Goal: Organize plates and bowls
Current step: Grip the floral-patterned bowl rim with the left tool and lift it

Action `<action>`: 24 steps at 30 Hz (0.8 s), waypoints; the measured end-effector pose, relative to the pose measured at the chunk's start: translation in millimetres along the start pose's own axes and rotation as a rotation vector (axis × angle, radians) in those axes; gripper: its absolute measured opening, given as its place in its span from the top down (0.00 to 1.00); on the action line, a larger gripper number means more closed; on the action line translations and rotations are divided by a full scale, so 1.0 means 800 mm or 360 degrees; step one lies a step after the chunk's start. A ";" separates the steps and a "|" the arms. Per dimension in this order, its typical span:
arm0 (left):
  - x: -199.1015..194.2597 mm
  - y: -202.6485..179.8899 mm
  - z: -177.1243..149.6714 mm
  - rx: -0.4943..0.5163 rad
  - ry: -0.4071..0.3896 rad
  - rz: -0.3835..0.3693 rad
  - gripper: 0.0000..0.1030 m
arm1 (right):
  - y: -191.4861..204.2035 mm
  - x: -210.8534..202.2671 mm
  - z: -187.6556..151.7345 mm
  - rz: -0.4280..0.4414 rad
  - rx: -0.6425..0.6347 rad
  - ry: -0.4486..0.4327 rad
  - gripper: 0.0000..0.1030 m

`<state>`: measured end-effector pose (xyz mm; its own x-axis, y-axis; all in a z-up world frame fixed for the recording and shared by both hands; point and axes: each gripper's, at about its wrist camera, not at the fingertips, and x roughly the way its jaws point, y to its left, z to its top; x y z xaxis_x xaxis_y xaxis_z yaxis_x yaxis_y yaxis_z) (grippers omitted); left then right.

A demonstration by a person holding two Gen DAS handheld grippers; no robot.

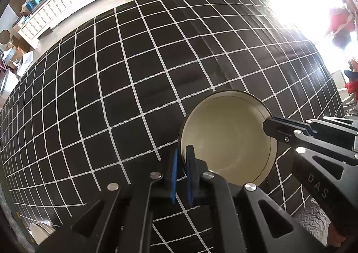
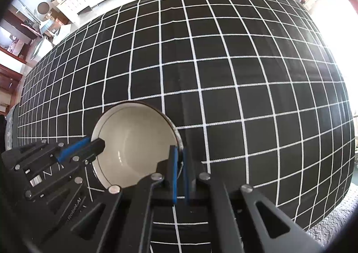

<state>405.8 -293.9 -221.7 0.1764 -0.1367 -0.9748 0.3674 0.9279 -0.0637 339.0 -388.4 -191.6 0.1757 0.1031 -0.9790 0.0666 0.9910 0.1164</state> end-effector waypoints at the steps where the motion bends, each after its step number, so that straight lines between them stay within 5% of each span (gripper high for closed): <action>1: 0.001 0.000 0.000 -0.0006 -0.0001 -0.0007 0.94 | -0.002 0.000 0.000 -0.0001 0.0004 0.0002 0.93; 24: -0.039 0.009 -0.039 0.0022 -0.0023 -0.0006 0.95 | 0.017 -0.035 -0.040 0.0022 0.0105 -0.0034 0.93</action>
<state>374.8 -272.4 -198.6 0.1883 -0.1456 -0.9713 0.3808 0.9224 -0.0644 303.3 -375.4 -167.8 0.1983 0.1144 -0.9734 0.1283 0.9816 0.1415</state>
